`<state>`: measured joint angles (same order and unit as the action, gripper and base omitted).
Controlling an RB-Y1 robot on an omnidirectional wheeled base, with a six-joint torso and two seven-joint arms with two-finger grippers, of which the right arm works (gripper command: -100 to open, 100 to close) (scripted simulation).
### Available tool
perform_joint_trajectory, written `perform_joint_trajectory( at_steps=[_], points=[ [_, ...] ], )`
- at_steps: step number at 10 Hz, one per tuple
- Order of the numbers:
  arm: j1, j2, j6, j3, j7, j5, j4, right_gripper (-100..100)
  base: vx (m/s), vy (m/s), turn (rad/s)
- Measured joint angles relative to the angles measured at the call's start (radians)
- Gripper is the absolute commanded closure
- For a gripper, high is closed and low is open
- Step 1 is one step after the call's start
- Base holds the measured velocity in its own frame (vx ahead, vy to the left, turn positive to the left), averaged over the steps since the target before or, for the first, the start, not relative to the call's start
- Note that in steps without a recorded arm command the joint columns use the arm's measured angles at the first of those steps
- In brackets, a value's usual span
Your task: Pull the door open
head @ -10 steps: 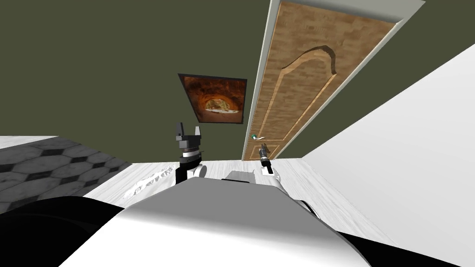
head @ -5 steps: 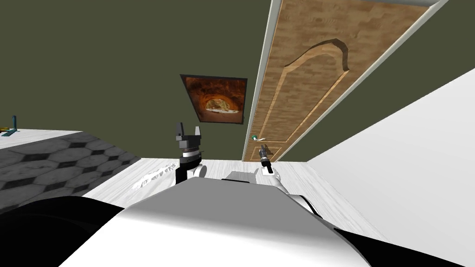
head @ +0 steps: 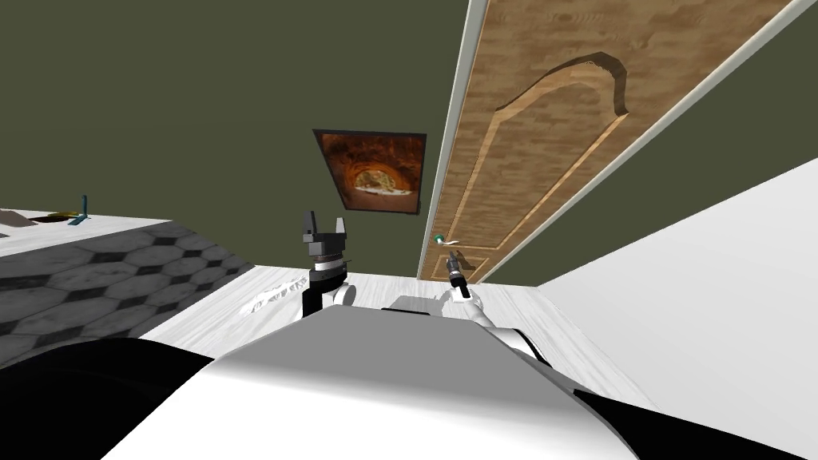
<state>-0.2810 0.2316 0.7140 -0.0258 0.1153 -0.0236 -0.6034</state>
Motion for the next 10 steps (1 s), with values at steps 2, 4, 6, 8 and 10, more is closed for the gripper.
perform_joint_trajectory(
  at_steps=[2, 4, 6, 8, 10],
  points=[
    [-0.016, 0.004, 0.005, 0.0, 0.001, 0.001, 0.036, -100, 0.014, -0.061, 0.092],
    [-0.025, 0.005, 0.009, 0.0, 0.001, 0.001, 0.055, -100, 0.065, 0.018, 0.082],
    [-0.027, 0.029, 0.038, -0.009, 0.018, -0.006, 0.094, -100, 0.105, 0.036, 0.04],
    [0.044, 0.046, -0.005, -0.012, 0.029, -0.009, -0.017, -100, 0.113, 0.027, 0.126],
    [0.011, 0.058, 0.026, -0.018, 0.04, -0.014, 0.026, -100, 0.043, 0.02, -0.009]
  ],
)
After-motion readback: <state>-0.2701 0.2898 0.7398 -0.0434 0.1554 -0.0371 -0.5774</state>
